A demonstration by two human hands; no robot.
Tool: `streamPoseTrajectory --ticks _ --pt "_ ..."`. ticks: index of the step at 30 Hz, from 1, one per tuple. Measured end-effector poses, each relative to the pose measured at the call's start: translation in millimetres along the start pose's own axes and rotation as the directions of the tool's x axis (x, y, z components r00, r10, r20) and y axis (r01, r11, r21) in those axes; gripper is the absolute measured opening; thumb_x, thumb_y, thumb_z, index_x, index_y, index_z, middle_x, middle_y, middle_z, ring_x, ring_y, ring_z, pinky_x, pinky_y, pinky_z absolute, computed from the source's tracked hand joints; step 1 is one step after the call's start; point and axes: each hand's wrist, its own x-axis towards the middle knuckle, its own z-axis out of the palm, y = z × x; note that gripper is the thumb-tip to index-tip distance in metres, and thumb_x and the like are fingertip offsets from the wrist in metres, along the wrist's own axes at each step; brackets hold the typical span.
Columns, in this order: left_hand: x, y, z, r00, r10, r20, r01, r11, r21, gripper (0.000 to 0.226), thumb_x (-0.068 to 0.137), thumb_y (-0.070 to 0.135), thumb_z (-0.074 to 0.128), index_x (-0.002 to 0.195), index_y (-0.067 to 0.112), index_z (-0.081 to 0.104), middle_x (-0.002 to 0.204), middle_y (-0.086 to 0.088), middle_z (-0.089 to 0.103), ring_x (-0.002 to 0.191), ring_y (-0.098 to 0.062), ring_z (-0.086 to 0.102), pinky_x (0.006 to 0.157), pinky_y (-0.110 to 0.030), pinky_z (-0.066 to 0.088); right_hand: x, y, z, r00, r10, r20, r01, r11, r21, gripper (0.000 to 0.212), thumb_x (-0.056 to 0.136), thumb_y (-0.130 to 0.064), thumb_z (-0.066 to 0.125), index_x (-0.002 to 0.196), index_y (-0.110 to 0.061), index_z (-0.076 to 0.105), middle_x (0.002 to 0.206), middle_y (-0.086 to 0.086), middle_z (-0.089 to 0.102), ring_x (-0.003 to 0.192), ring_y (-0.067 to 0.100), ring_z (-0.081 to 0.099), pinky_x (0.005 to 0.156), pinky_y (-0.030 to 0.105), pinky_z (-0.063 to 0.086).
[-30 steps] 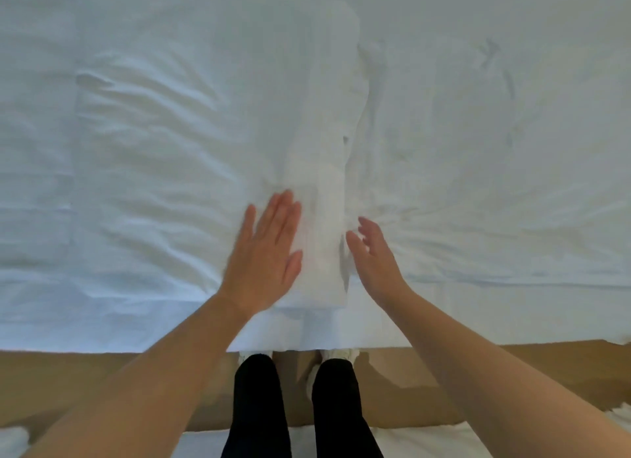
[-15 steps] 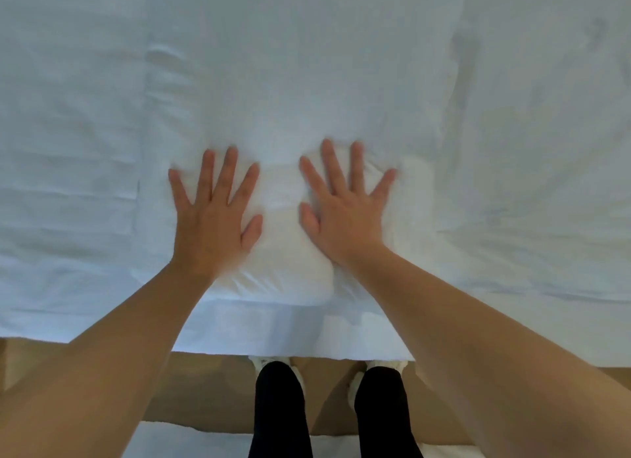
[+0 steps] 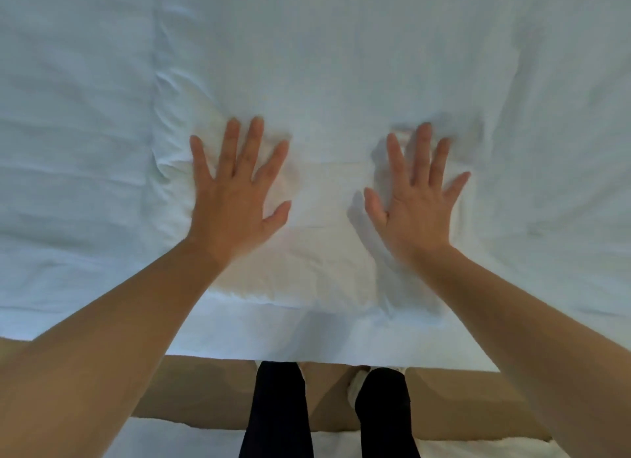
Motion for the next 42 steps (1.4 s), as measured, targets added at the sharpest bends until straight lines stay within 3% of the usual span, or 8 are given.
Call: streamPoseTrajectory --ticks 4,7,12,16,22,27,31,42 --pt "73 -13 -61 0.992 -0.014 -0.127 0.015 1.000 0.008 0.072 0.094 0.055 0.027 0.155 0.023 0.005 0.162 -0.014 -0.005 0.149 -0.037 -0.003 0.110 -0.071 0.005 70 -23 -62 0.982 -0.069 -0.175 0.064 0.997 -0.030 0.071 0.095 -0.062 0.020 0.156 -0.032 0.002 0.164 0.012 -0.004 0.149 0.040 -0.005 0.109 0.073 0.005" --pt "127 -22 -75 0.988 -0.005 -0.156 0.015 0.998 0.065 0.072 0.095 0.055 0.026 0.155 0.025 0.000 0.162 -0.012 -0.006 0.148 -0.037 -0.004 0.109 -0.073 0.007 130 -38 -79 0.978 -0.112 -0.178 0.093 0.989 -0.114 0.071 0.093 -0.062 0.019 0.155 -0.034 -0.001 0.163 0.010 -0.008 0.148 0.041 -0.007 0.107 0.076 0.005" --pt "165 -35 -13 0.982 -0.110 -0.153 0.120 0.991 0.060 0.076 0.090 0.067 0.023 0.153 0.035 -0.004 0.162 -0.007 -0.013 0.148 -0.037 -0.009 0.105 -0.077 0.007 175 -24 -18 0.990 -0.031 -0.140 0.017 0.995 -0.099 0.077 0.089 -0.066 0.019 0.154 -0.035 -0.008 0.162 0.012 -0.015 0.147 0.043 -0.013 0.103 0.079 0.003" --pt "181 -32 44 0.974 -0.118 -0.196 0.137 0.987 0.085 0.077 0.089 0.067 0.026 0.153 0.034 0.000 0.162 -0.010 -0.007 0.147 -0.040 -0.004 0.103 -0.078 0.008 196 -26 31 0.974 -0.030 -0.224 0.006 0.994 -0.109 0.078 0.087 -0.063 0.024 0.155 -0.032 0.002 0.163 0.017 -0.004 0.147 0.046 -0.003 0.102 0.079 0.001" --pt "186 -34 43 0.989 -0.115 -0.089 0.121 0.990 0.074 0.077 0.087 0.067 0.021 0.154 0.033 0.003 0.163 -0.009 -0.005 0.148 -0.037 -0.006 0.105 -0.077 0.004 198 -24 29 0.986 -0.055 -0.156 0.036 0.992 -0.122 0.076 0.088 -0.063 0.022 0.155 -0.032 0.004 0.163 0.016 -0.004 0.147 0.045 -0.002 0.104 0.078 0.001" --pt "115 -15 4 0.985 -0.120 0.125 0.122 0.992 -0.008 0.078 0.090 0.065 0.020 0.155 0.025 0.007 0.163 -0.012 0.001 0.148 -0.035 -0.004 0.111 -0.069 0.000 115 -8 -10 0.995 -0.069 0.079 0.081 0.983 -0.166 0.071 0.095 -0.059 0.022 0.156 -0.031 -0.002 0.163 0.011 -0.008 0.149 0.036 -0.008 0.112 0.068 -0.001" --pt "21 19 -51 0.977 -0.023 0.213 0.034 0.998 -0.048 0.078 0.089 0.065 0.015 0.154 0.022 0.022 0.161 -0.014 0.015 0.147 -0.039 0.014 0.110 -0.070 0.008 16 17 -63 0.968 -0.005 0.250 0.048 0.984 -0.169 0.067 0.097 -0.061 0.012 0.154 -0.035 -0.010 0.163 0.005 -0.016 0.149 0.032 -0.015 0.114 0.065 -0.004" --pt "-145 125 -355 0.964 0.092 0.248 -0.062 0.990 -0.129 0.074 0.090 0.065 0.001 0.151 0.025 -0.015 0.160 -0.008 -0.017 0.146 -0.032 -0.018 0.114 -0.064 -0.007 -258 50 -318 0.976 0.121 0.180 -0.126 0.992 0.015 0.065 0.093 -0.061 0.003 0.154 -0.039 -0.006 0.164 0.001 -0.006 0.150 0.029 -0.008 0.118 0.060 -0.001"
